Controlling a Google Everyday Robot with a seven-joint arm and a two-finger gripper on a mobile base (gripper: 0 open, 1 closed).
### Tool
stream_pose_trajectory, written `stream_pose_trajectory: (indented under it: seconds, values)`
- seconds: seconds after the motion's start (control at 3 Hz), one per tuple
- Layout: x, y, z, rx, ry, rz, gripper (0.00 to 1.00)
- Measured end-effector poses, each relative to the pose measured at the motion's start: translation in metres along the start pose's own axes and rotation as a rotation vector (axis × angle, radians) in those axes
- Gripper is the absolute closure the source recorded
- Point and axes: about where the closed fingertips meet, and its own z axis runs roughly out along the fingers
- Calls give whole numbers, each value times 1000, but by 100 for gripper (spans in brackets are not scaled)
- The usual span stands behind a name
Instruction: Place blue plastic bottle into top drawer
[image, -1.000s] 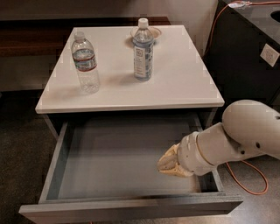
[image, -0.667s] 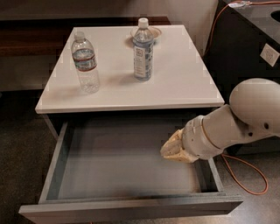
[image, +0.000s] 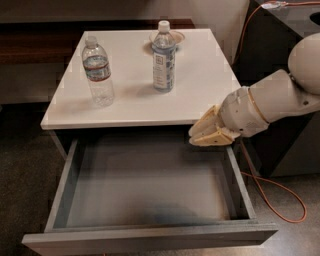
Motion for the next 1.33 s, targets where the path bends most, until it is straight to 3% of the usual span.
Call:
stream_pose_trajectory:
  seconds: [0.33,1.0,1.33]
  values:
    - [-14,-25,-9,9,-67,43,5]
    - [-50,-75,-22,72,-192,180,0]
    - [-50,-79,-22,84,-190,191,0]
